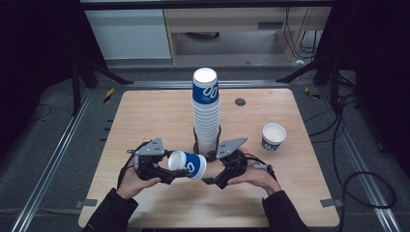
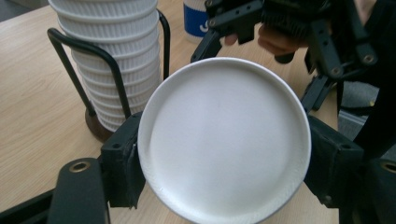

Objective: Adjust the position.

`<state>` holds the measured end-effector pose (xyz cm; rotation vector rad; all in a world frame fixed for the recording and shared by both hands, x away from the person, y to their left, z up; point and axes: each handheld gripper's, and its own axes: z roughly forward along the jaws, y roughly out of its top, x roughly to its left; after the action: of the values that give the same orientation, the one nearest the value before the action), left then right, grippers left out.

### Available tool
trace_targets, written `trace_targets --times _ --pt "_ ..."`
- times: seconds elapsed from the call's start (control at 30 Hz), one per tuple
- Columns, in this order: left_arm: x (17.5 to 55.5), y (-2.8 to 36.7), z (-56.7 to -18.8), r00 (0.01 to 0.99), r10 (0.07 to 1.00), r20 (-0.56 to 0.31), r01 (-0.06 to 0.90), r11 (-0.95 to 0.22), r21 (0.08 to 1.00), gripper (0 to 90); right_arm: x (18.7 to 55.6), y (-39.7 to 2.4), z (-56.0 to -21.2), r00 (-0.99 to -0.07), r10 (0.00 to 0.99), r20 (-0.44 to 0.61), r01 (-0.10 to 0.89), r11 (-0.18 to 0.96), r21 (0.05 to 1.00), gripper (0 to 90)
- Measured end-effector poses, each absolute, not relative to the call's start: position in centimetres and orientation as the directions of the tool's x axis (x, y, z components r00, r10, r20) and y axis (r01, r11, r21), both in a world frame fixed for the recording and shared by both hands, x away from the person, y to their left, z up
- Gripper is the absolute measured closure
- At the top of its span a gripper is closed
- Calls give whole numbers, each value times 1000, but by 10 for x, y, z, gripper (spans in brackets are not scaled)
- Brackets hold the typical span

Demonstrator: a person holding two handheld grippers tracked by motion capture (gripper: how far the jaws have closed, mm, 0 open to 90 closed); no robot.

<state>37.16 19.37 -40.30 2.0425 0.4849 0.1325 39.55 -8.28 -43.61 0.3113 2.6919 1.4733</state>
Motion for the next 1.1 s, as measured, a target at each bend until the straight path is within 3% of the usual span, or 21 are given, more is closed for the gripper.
trace_targets --times 0.7,1.1 --pt "362 174 -407 943 309 -121 252 -426 869 259 391 -66 -446 -989 118 92 139 493 859 103" --pt "364 175 -407 940 314 -137 268 -428 863 224 390 -67 -445 -990 103 98 137 508 850 152"
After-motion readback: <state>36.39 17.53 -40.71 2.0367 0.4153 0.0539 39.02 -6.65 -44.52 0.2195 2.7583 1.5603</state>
